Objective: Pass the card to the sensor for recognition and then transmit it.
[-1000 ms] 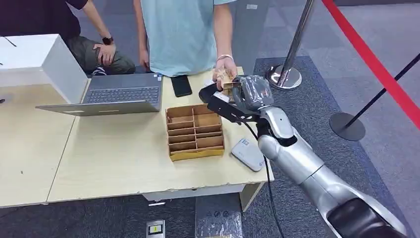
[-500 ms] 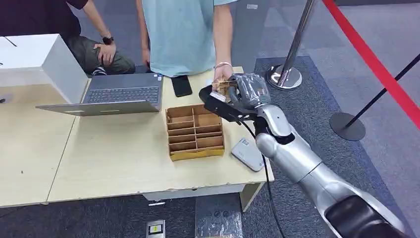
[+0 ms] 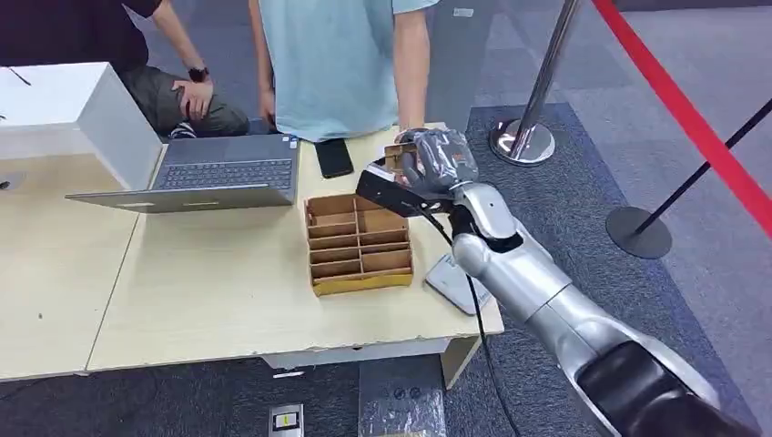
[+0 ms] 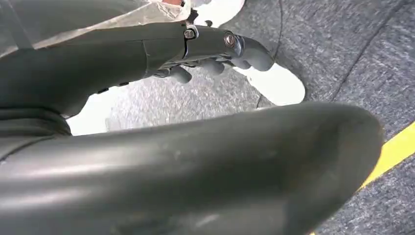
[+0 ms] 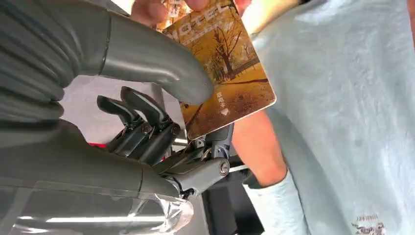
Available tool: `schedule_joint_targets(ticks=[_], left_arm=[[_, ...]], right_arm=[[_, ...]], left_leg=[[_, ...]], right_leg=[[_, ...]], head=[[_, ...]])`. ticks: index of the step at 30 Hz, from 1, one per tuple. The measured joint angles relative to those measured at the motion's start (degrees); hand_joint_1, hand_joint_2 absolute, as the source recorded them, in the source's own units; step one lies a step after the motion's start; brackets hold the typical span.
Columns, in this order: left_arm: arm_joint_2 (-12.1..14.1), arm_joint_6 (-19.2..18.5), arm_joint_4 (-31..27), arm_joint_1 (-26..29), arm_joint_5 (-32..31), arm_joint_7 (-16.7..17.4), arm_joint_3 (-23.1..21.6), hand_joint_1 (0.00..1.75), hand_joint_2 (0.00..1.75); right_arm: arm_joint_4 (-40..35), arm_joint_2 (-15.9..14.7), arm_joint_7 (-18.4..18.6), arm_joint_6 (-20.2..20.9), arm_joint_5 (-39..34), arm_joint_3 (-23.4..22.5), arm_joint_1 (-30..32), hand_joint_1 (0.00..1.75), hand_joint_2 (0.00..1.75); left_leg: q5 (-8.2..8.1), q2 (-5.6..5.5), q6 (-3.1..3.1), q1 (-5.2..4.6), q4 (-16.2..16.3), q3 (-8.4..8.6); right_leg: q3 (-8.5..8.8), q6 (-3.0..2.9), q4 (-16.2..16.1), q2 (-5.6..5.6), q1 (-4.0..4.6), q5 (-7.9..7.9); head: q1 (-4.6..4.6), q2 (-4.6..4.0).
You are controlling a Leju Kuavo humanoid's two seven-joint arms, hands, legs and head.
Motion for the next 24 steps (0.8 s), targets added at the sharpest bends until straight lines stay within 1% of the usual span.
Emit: schedule_joint_targets(ticks=[6,12,13,14,15,24], left_arm=[[0.09,0.0,0.26,-0.01,1.27,0.18,1.86,0.0,0.0],[0.09,0.0,0.44,0.0,1.55,0.37,2.47,0.0,0.0],[0.09,0.0,0.46,0.01,1.55,0.39,2.6,0.0,0.0],[0.09,0.0,0.48,0.01,1.55,0.37,2.73,0.0,0.0],[0.07,0.0,0.48,0.02,1.57,0.39,2.86,0.0,0.0],[0.0,0.0,0.55,0.04,2.08,0.37,3.28,0.0,0.0]], right_arm=[[1.55,1.31,-0.17,0.13,0.33,0.7,-0.41,1.75,1.75],[3.3,2.16,-0.66,-0.02,1.68,1.6,-0.32,1.75,1.75],[3.63,2.27,-0.66,-0.06,1.84,1.73,-0.21,1.33,1.75],[3.85,2.36,-0.68,-0.15,1.86,1.86,-0.09,0.79,1.75],[4.15,2.38,-0.74,-0.22,1.9,1.99,0.01,0.0,1.75],[6.23,2.62,-0.79,-0.37,2.14,3.19,0.52,0.0,1.75]], left_leg=[[0.0,0.0,0.0,0.0,0.0,0.01],[-0.01,0.0,0.0,0.0,0.0,0.0],[0.0,0.0,0.0,0.0,0.0,0.0],[0.0,0.0,0.0,0.0,0.0,-0.01],[0.0,0.0,0.0,0.0,0.0,-0.01],[0.0,0.0,0.0,0.0,0.0,0.0]], right_leg=[[-0.02,0.0,0.0,0.0,0.0,0.0],[-0.04,0.0,0.0,0.0,0.0,-0.01],[-0.04,0.0,0.0,0.0,0.0,-0.01],[-0.04,0.0,-0.01,0.0,0.0,-0.01],[-0.04,0.0,-0.01,0.0,0.0,-0.01],[-0.04,0.0,-0.01,0.0,0.0,0.0]], head=[[-0.04,0.0],[-0.04,0.0],[-0.04,0.0],[-0.02,0.0],[-0.04,0.0],[-0.04,0.0]])
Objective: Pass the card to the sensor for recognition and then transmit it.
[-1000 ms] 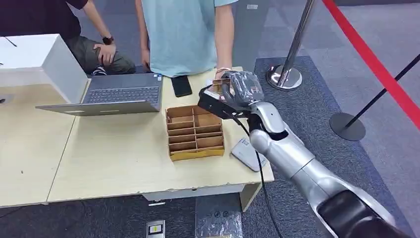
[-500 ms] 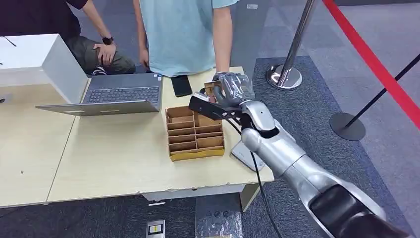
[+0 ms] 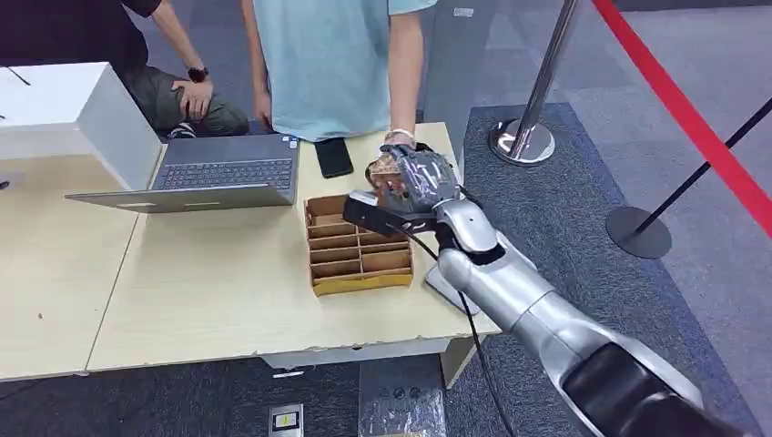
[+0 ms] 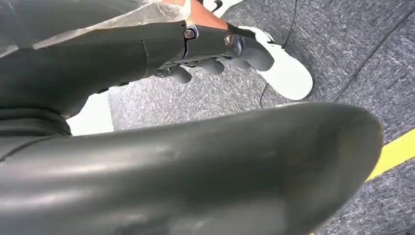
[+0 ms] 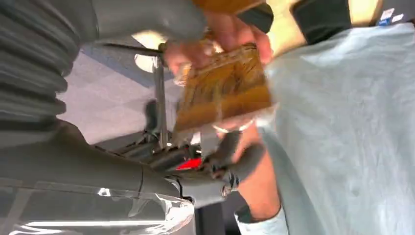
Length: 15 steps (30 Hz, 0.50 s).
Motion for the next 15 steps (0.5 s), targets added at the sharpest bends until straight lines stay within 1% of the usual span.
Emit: schedule_joint_targets(ticks=[8,15], left_arm=[[-0.02,0.0,0.02,0.06,0.83,-0.54,0.02,0.0,0.0],[-0.15,0.0,0.2,0.12,1.49,-0.63,0.04,0.0,0.0]], right_arm=[[-0.85,-0.24,0.0,-0.5,0.0,-0.02,0.18,0.0,1.75],[-6.67,-1.12,1.6,0.0,-1.22,-0.46,1.61,0.0,1.75]], left_leg=[[0.0,0.01,0.0,0.0,0.0,0.0],[0.0,0.02,0.0,0.0,0.0,0.01]], right_leg=[[-0.02,0.0,0.0,0.0,0.0,0.0],[-0.03,0.0,0.0,0.01,0.0,0.0]], head=[[0.0,0.0],[0.0,0.0]])
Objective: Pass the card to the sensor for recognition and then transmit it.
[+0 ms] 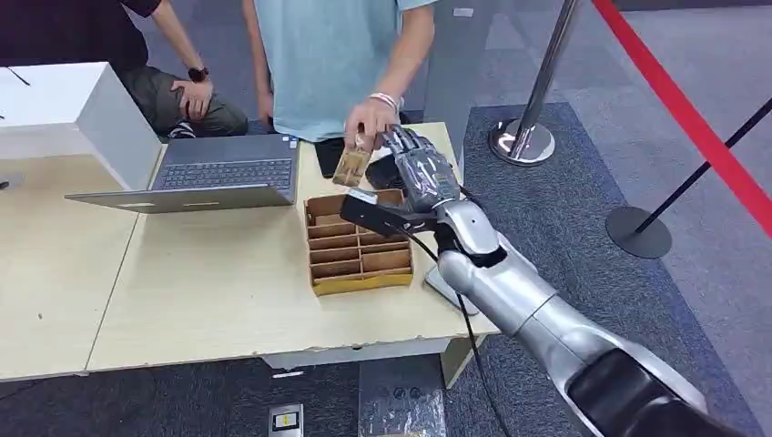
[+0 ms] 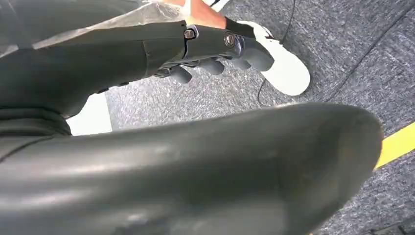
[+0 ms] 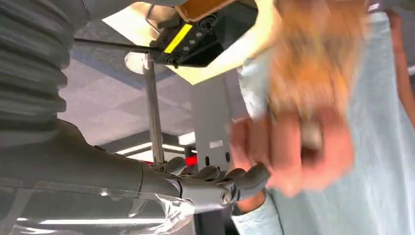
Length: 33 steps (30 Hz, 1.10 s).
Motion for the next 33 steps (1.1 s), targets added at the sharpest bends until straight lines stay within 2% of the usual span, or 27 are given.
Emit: schedule_joint_targets(ticks=[13,33], left_arm=[[-0.04,0.0,0.15,0.04,1.62,-0.11,0.0,0.0,0.0],[-0.11,0.0,0.17,0.03,2.84,-0.37,0.0,0.0,0.0]], right_arm=[[-10.96,-2.77,4.65,7.74,-2.54,-0.15,2.18,0.0,1.75],[-19.12,-6.78,6.62,10.6,-1.36,-0.02,7.66,0.0,1.75]], left_leg=[[0.0,0.0,0.0,-0.01,0.0,0.03],[0.0,0.0,0.0,-0.01,0.0,0.02]], right_leg=[[0.02,0.0,0.0,0.0,-0.01,0.01],[0.02,0.0,-0.01,0.0,-0.01,0.01]], head=[[0.0,0.0],[0.0,0.0]])
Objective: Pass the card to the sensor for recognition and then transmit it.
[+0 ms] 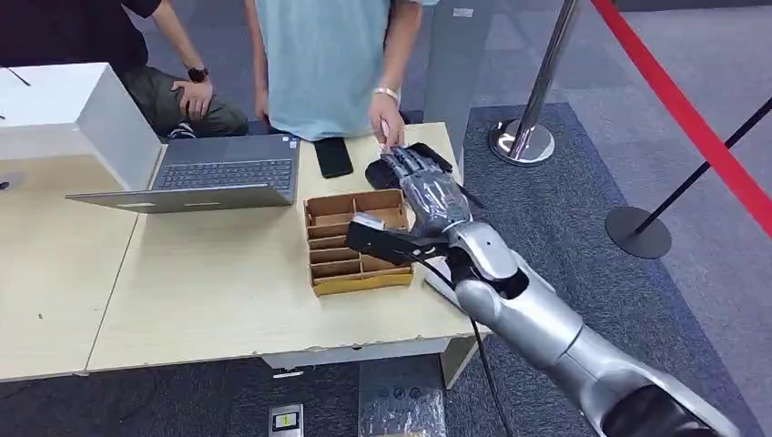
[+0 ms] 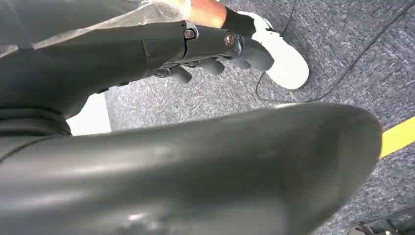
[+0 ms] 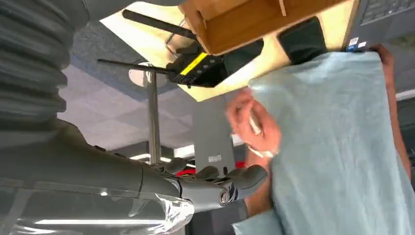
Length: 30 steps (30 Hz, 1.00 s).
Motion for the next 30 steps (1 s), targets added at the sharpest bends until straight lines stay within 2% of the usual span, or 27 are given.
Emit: schedule_joint_targets(ticks=[12,20,30], left_arm=[[0.0,0.0,0.0,-0.05,0.17,-0.61,0.0,0.0,0.0],[-0.04,0.0,0.0,-0.09,0.31,-0.87,-0.02,0.0,0.0],[-0.22,0.0,0.0,-0.14,0.31,-0.5,-0.04,0.0,0.0]], right_arm=[[-0.33,-0.94,0.65,4.13,-2.67,0.52,1.39,0.0,1.75],[4.4,0.42,-3.37,1.35,-4.53,1.31,1.63,0.0,1.75],[12.49,3.28,-6.14,-0.96,-6.62,2.08,1.88,0.0,1.75]], left_leg=[[0.0,-0.01,0.0,0.0,-0.01,-0.02],[0.0,-0.01,0.0,0.0,-0.01,-0.02],[0.0,-0.02,0.0,0.0,-0.01,-0.03]], right_leg=[[0.01,0.0,0.01,0.0,0.0,0.0],[0.02,0.0,0.0,0.0,0.0,0.0],[0.02,0.0,0.01,0.0,0.0,0.0]], head=[[0.0,0.0],[0.0,0.0],[0.0,0.0]])
